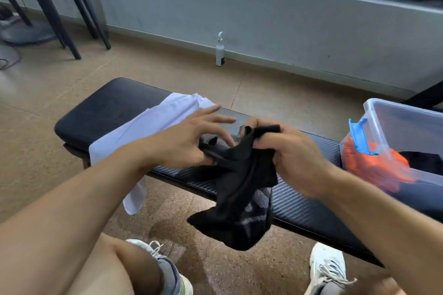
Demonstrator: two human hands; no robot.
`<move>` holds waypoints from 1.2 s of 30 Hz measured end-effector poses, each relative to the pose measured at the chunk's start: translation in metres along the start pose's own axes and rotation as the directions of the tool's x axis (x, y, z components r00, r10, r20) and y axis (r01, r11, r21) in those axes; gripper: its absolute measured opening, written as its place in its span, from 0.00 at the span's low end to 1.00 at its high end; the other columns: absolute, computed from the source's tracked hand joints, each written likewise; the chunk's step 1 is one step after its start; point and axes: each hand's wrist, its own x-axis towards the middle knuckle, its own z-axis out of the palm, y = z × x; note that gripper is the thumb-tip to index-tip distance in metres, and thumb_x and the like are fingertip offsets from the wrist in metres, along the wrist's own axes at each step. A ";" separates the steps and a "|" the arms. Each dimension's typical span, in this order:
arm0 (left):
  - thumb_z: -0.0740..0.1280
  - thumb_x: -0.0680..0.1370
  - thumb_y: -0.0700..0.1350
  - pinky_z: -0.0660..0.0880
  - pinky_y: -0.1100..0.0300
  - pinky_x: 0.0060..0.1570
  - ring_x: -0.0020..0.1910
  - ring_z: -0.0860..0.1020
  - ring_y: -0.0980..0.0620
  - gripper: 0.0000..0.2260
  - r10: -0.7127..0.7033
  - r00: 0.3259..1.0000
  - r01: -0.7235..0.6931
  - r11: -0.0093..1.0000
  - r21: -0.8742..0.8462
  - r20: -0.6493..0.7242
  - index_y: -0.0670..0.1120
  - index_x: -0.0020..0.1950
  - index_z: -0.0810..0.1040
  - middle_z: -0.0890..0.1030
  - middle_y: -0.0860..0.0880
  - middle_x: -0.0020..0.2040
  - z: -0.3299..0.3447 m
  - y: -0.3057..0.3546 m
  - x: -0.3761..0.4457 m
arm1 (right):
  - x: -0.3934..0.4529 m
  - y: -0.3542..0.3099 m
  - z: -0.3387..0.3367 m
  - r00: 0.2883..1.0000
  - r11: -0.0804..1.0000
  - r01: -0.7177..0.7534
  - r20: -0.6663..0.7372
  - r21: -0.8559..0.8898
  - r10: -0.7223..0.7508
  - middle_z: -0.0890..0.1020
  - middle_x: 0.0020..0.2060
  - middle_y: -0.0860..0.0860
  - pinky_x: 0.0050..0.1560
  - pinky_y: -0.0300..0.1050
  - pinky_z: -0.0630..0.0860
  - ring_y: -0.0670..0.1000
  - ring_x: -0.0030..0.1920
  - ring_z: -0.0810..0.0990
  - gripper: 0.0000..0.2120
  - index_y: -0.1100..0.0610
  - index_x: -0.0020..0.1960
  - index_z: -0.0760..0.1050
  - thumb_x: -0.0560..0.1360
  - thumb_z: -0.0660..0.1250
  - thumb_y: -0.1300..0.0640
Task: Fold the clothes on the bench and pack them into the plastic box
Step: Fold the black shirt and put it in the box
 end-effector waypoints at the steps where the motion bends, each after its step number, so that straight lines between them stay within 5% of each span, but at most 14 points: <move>1: 0.77 0.72 0.47 0.51 0.53 0.78 0.79 0.57 0.57 0.15 -0.012 0.998 0.013 0.999 -0.031 0.054 0.62 0.53 0.80 0.71 0.59 0.74 0.003 0.005 0.001 | -0.003 -0.010 -0.006 1.000 1.000 -0.012 0.023 -0.004 0.012 0.73 0.34 0.57 0.41 0.49 0.70 0.54 0.36 0.73 0.03 0.60 0.40 0.72 0.68 0.61 0.65; 3: 0.75 0.75 0.44 0.64 0.54 0.73 0.69 0.72 0.56 0.08 -0.026 0.989 0.052 0.983 -0.175 0.144 0.51 0.53 0.83 0.80 0.56 0.63 0.007 0.015 0.003 | -0.004 -0.028 -0.015 0.997 1.000 0.000 -0.079 -0.005 0.000 0.74 0.31 0.55 0.35 0.44 0.72 0.51 0.33 0.75 0.04 0.60 0.38 0.73 0.68 0.60 0.66; 5: 0.70 0.77 0.37 0.74 0.58 0.62 0.56 0.80 0.57 0.10 -0.095 0.968 0.176 0.917 -0.358 0.233 0.51 0.55 0.81 0.83 0.56 0.52 0.003 0.025 0.002 | 0.000 -0.040 -0.025 0.953 0.999 0.039 -0.298 -0.027 -0.045 0.77 0.29 0.51 0.35 0.43 0.73 0.49 0.30 0.77 0.13 0.57 0.33 0.76 0.72 0.60 0.68; 7: 0.65 0.75 0.32 0.76 0.62 0.47 0.44 0.80 0.57 0.16 -0.170 0.954 0.260 0.882 -0.394 0.248 0.53 0.51 0.79 0.82 0.58 0.42 -0.001 0.024 0.002 | 0.007 -0.052 -0.038 0.858 0.996 0.060 -0.507 -0.064 -0.084 0.78 0.25 0.48 0.30 0.41 0.72 0.46 0.26 0.77 0.15 0.56 0.33 0.75 0.75 0.61 0.68; 10: 0.63 0.72 0.29 0.70 0.60 0.33 0.32 0.73 0.54 0.13 -0.314 0.918 0.381 0.867 -0.322 0.241 0.46 0.45 0.76 0.74 0.55 0.31 -0.004 0.008 0.002 | 0.017 -0.068 -0.060 0.790 0.995 0.005 -0.610 -0.100 -0.065 0.78 0.23 0.47 0.24 0.36 0.69 0.46 0.23 0.76 0.11 0.56 0.37 0.74 0.77 0.63 0.66; 13: 0.65 0.72 0.28 0.71 0.62 0.34 0.32 0.74 0.55 0.10 -0.359 0.907 0.418 0.826 -0.378 0.218 0.44 0.42 0.76 0.75 0.53 0.31 -0.008 -0.001 0.003 | 0.019 -0.078 -0.080 0.778 0.985 -0.078 -0.627 -0.151 -0.034 0.79 0.30 0.51 0.30 0.41 0.70 0.51 0.29 0.77 0.07 0.56 0.41 0.77 0.76 0.65 0.62; 17: 0.72 0.75 0.32 0.75 0.60 0.37 0.38 0.78 0.52 0.06 -0.396 0.918 0.328 0.788 -0.521 -0.020 0.37 0.49 0.77 0.80 0.44 0.40 -0.034 -0.014 0.007 | 0.019 -0.081 -0.094 0.819 0.971 -0.065 -0.568 -0.228 -0.078 0.81 0.30 0.47 0.27 0.37 0.73 0.47 0.28 0.79 0.10 0.54 0.42 0.79 0.79 0.63 0.63; 20: 0.71 0.76 0.32 0.78 0.52 0.42 0.42 0.80 0.46 0.11 -0.410 0.888 0.254 0.813 -0.523 -0.207 0.42 0.54 0.74 0.83 0.36 0.49 -0.060 -0.021 0.014 | 0.021 -0.083 -0.099 0.851 0.968 -0.034 -0.515 -0.249 -0.103 0.84 0.39 0.49 0.39 0.44 0.78 0.49 0.38 0.82 0.11 0.54 0.47 0.80 0.81 0.61 0.64; 22: 0.70 0.77 0.33 0.75 0.58 0.38 0.39 0.78 0.48 0.15 -0.387 0.837 0.179 0.862 -0.474 -0.387 0.50 0.55 0.72 0.82 0.38 0.47 -0.081 -0.014 0.023 | 0.023 -0.088 -0.100 0.854 0.966 -0.013 -0.506 -0.257 -0.123 0.84 0.43 0.50 0.44 0.48 0.79 0.51 0.42 0.81 0.10 0.54 0.51 0.79 0.82 0.60 0.64; 25: 0.72 0.77 0.37 0.76 0.67 0.44 0.40 0.81 0.61 0.12 -0.412 0.665 0.024 0.845 -0.534 -0.623 0.48 0.58 0.78 0.84 0.50 0.45 -0.115 0.008 0.034 | 0.026 -0.099 -0.097 0.828 0.986 0.044 -0.546 -0.159 -0.125 0.86 0.43 0.49 0.47 0.51 0.80 0.51 0.44 0.83 0.09 0.55 0.51 0.81 0.82 0.62 0.62; 27: 0.72 0.77 0.38 0.78 0.65 0.49 0.41 0.82 0.60 0.05 -0.449 0.639 -0.086 0.765 -0.639 -0.624 0.46 0.51 0.82 0.85 0.54 0.42 -0.133 0.021 0.037 | 0.027 -0.106 -0.093 0.820 0.994 0.070 -0.562 -0.087 -0.107 0.87 0.46 0.51 0.46 0.50 0.81 0.51 0.44 0.84 0.08 0.57 0.56 0.80 0.81 0.63 0.61; 30: 0.72 0.77 0.40 0.80 0.60 0.53 0.45 0.83 0.54 0.02 -0.439 0.698 -0.133 0.698 -0.704 -0.566 0.45 0.49 0.83 0.87 0.52 0.42 -0.152 0.038 0.034 | 0.028 -0.117 -0.089 0.797 0.992 0.120 -0.592 -0.040 -0.120 0.87 0.51 0.53 0.47 0.49 0.80 0.52 0.48 0.85 0.11 0.60 0.60 0.80 0.80 0.65 0.60; 33: 0.69 0.78 0.39 0.80 0.63 0.49 0.46 0.84 0.55 0.06 -0.371 0.763 -0.143 0.702 -0.698 -0.529 0.46 0.47 0.86 0.87 0.51 0.45 -0.170 0.051 0.025 | 0.020 -0.132 -0.085 0.790 0.981 0.173 -0.581 -0.090 -0.193 0.88 0.49 0.53 0.55 0.51 0.82 0.53 0.51 0.86 0.08 0.58 0.55 0.81 0.81 0.64 0.59; 36: 0.69 0.78 0.41 0.81 0.62 0.48 0.51 0.84 0.55 0.07 -0.332 0.821 -0.077 0.742 -0.666 -0.465 0.46 0.54 0.84 0.87 0.51 0.49 -0.186 0.059 0.012 | 0.005 -0.151 -0.078 0.784 0.960 0.219 -0.555 -0.173 -0.279 0.88 0.49 0.54 0.50 0.49 0.83 0.53 0.50 0.87 0.09 0.59 0.55 0.81 0.82 0.63 0.60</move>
